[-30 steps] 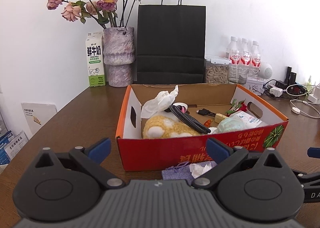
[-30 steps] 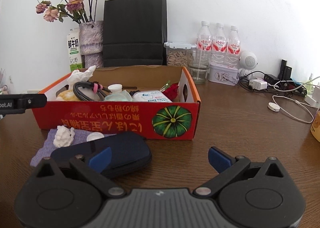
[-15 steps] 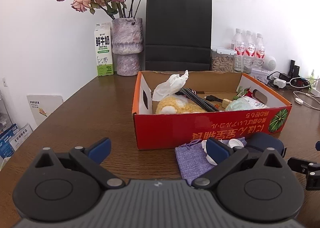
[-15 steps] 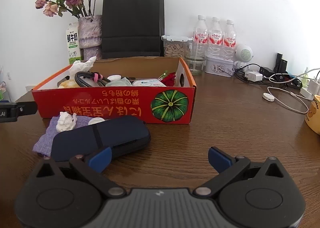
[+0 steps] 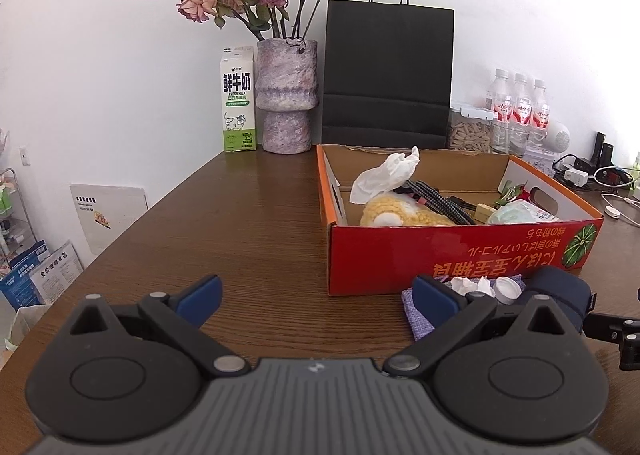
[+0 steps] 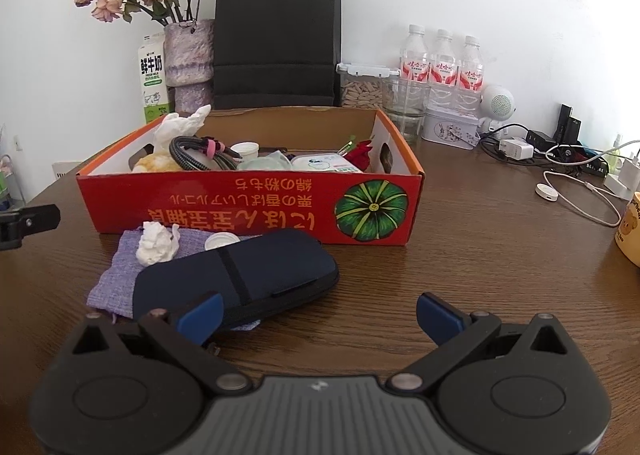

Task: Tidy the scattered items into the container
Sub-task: 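Reach the right tool toward the navy glasses case, then close the right tool on the navy glasses case and lift it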

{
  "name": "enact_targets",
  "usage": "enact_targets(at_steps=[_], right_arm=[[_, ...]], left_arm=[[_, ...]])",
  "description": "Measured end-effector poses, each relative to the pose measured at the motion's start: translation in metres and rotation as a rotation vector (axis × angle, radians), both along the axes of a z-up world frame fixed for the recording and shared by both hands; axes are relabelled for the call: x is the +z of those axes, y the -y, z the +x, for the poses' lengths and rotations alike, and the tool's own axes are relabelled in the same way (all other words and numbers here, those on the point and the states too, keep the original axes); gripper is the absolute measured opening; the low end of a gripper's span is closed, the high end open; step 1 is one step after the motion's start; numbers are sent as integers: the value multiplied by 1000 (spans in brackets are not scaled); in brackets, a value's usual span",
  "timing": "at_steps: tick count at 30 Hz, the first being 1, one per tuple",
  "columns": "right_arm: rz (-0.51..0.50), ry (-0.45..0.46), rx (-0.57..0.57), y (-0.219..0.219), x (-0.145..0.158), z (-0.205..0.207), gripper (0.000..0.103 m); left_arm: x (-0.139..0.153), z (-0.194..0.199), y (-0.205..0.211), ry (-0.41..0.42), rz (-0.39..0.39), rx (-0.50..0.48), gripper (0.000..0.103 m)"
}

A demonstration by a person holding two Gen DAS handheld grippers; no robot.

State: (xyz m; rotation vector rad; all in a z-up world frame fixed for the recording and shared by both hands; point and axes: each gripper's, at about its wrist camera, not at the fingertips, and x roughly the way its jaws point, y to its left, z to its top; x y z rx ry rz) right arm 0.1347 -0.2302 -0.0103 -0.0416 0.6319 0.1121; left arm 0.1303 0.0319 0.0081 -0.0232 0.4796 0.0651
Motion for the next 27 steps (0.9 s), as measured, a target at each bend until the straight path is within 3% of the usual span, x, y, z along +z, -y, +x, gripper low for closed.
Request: enact_targets(at_steps=[11,17,27], right_arm=[[-29,-98,-65,-55,2,58,103],[-69,-128,-88,-66,-7,65,103],[-64,-152,57,-41,-8,48,98]], left_arm=[[1,-4,-28,1,-32,28,103],[0,-3,-29,-5,-26,32,103],[-2,-4,-14,-11,-21,17,103]])
